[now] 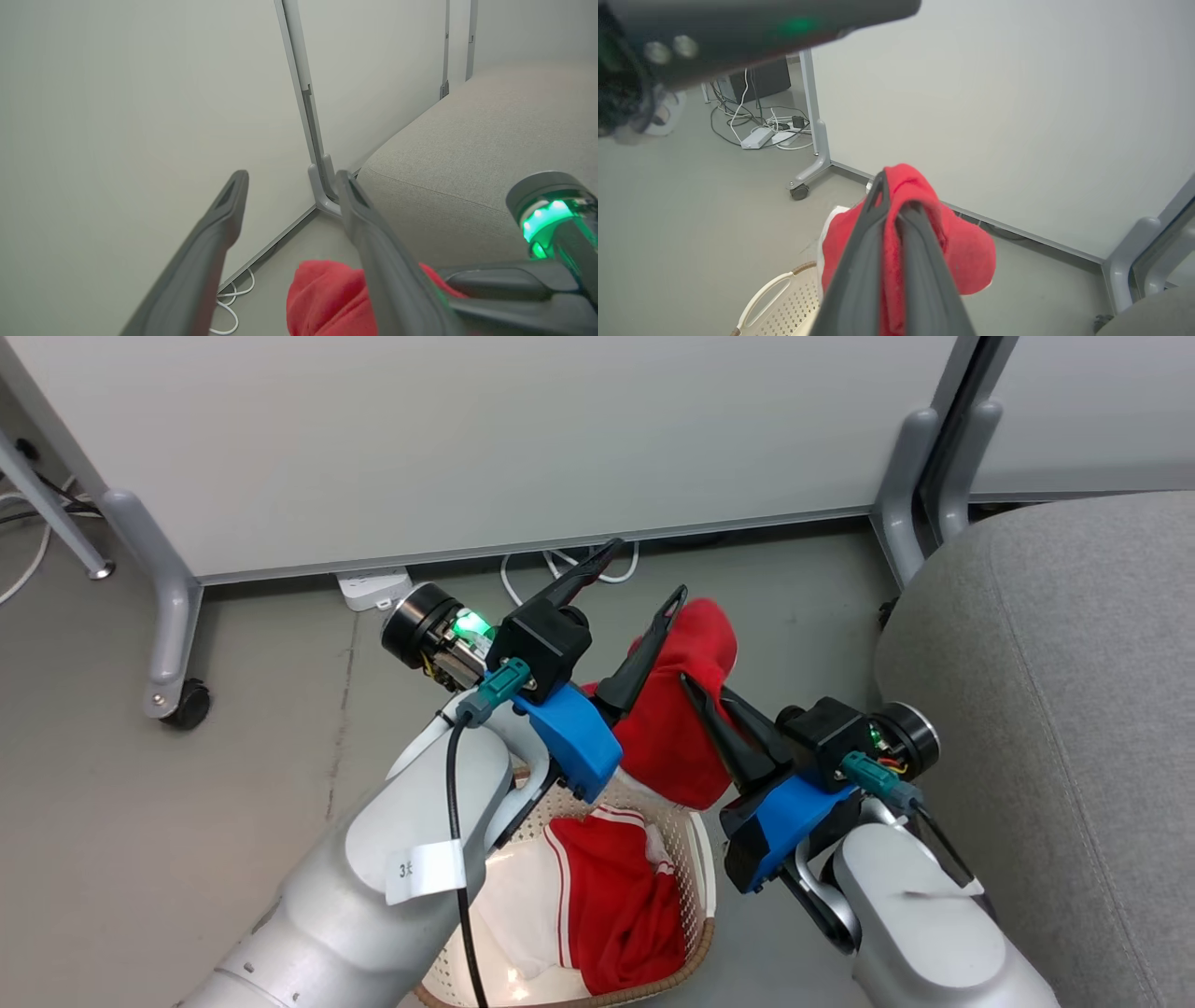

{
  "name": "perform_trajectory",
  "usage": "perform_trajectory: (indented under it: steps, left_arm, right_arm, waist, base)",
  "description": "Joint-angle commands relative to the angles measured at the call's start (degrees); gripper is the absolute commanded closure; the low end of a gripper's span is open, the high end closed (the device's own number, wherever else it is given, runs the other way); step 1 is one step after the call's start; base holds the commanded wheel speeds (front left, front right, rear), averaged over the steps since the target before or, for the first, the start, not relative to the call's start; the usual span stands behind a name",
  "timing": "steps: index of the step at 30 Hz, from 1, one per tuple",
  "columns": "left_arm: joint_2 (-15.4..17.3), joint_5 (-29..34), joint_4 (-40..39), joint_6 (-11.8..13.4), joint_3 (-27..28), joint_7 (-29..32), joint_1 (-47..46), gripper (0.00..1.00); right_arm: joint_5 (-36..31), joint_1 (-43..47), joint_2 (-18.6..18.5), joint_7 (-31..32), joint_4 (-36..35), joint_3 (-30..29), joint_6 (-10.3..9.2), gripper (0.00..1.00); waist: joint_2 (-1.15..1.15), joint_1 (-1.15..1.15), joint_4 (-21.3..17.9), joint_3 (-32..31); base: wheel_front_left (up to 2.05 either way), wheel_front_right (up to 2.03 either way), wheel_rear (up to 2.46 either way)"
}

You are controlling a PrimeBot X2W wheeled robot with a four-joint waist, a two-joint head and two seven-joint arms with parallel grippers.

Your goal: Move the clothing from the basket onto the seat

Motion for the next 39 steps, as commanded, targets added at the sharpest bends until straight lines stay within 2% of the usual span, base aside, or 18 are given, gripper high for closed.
perform_trajectory:
  steps: [1,16,30,39]
  left_arm:
    - [0.2,0.5,-0.5,-0.3,0.0,-0.3,0.2,0.00]
    - [0.8,1.9,-2.0,-0.2,-1.3,-0.3,-0.2,0.00]
    - [1.4,2.6,-3.4,-0.2,-4.5,-0.2,1.0,0.00]
    - [1.5,2.7,-5.0,-0.3,-6.8,-0.1,1.7,0.00]
  right_arm:
    - [-0.6,-1.0,-0.1,-0.2,-0.6,-1.0,0.01,1.00]
    - [-2.4,0.5,-1.7,-0.2,-6.7,-10.5,0.01,1.00]
    - [-2.7,3.9,-2.9,-0.2,-13.0,-19.6,0.01,1.00]
    - [-2.5,6.0,-3.8,-0.2,-16.5,-25.0,0.01,1.00]
  waist:
    - [0.00,0.00,-1.3,1.0]
    - [0.00,0.00,-9.7,5.4]
    - [0.00,0.00,-19.2,7.9]
    - [0.00,0.00,-22.5,9.1]
  base:
    - [0.00,0.00,0.00]
    - [0.00,0.00,0.00]
    - [0.00,0.00,0.00]
    - [0.00,0.00,0.00]
